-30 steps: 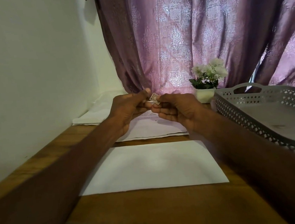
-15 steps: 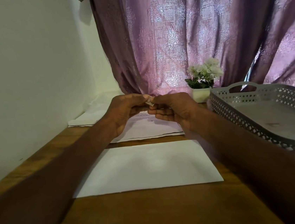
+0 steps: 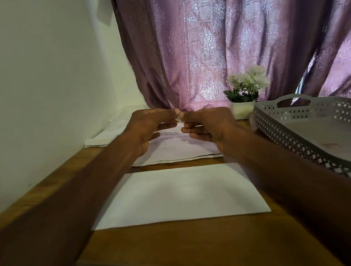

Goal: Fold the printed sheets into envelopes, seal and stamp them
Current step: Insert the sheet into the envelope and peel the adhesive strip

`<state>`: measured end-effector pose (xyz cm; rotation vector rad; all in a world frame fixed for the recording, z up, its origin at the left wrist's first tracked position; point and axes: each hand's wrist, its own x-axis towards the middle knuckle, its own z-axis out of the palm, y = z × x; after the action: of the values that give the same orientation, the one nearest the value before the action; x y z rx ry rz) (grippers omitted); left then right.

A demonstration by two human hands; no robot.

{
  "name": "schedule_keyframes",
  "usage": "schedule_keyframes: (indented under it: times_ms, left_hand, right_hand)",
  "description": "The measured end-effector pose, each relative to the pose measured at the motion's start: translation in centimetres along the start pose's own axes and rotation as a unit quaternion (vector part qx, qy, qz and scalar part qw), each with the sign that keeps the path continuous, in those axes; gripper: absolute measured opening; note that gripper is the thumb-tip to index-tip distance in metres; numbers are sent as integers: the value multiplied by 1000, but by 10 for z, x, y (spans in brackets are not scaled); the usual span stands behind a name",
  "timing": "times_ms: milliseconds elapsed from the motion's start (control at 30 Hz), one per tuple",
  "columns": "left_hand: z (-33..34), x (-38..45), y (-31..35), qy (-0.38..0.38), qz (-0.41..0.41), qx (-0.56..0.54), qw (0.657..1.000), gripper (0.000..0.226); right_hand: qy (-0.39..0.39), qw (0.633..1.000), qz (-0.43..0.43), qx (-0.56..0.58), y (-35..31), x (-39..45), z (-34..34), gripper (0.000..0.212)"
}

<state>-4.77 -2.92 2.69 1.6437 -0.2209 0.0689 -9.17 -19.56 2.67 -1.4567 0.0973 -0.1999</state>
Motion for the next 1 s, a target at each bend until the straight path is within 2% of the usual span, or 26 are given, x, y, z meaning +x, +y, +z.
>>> schedule_keyframes:
  times_ms: [100,267,500,700,833,1000]
  left_hand:
    - [0,0,-1,-1,-2,-6,1000,31]
    - [-1,-1,-6,-29,13,-34,999,33]
    - [-1,1,-9,-36,20,-55,998,27]
    - [-1,2,-6,-4,23,7,1000,29]
    - [-3,2,-5,22,36,36,998,25]
    - [1,2,-7,53,49,82,994,35]
  right_hand:
    - [-15,1000,11,17,1,0,3,18]
    - [-75,996,22,30,6,-3,6,43]
    - [-47,998,10,51,8,-3,4,21]
    - [-15,999,21,29,4,-1,-2,12]
    - [-2,1000,20,20,4,0,2,19]
    - [-17,1000,19,13,5,2,1,26]
